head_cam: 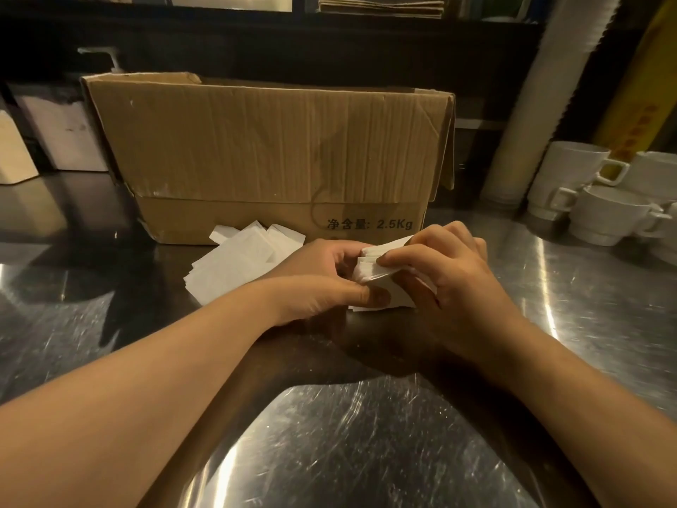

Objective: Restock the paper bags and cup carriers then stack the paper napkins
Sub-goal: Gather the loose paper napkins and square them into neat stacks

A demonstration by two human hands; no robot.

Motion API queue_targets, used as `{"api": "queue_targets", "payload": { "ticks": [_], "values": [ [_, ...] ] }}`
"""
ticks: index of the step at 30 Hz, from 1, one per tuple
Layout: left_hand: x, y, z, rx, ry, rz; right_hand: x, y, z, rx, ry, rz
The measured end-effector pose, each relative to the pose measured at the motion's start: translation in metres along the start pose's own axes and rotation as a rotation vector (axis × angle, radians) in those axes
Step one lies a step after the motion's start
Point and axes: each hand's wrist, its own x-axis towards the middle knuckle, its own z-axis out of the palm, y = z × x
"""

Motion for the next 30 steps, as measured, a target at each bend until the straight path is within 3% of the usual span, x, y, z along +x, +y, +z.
{"api": "queue_targets", "payload": {
  "ticks": [19,26,30],
  "values": [
    [0.002,-0.003,0.003,0.012,0.062,0.024,0.0,-0.001,-0.003,-0.009,-0.044,0.08],
    [0.008,-0.014,-0.001,0.027,0.182,0.014,0.001,0.002,-0.015,-0.018,-0.023,0.352],
    [0.008,-0.015,-0.003,0.032,0.199,0.018,0.002,0.004,-0.021,0.104,-0.051,0.53]
  ]
}}
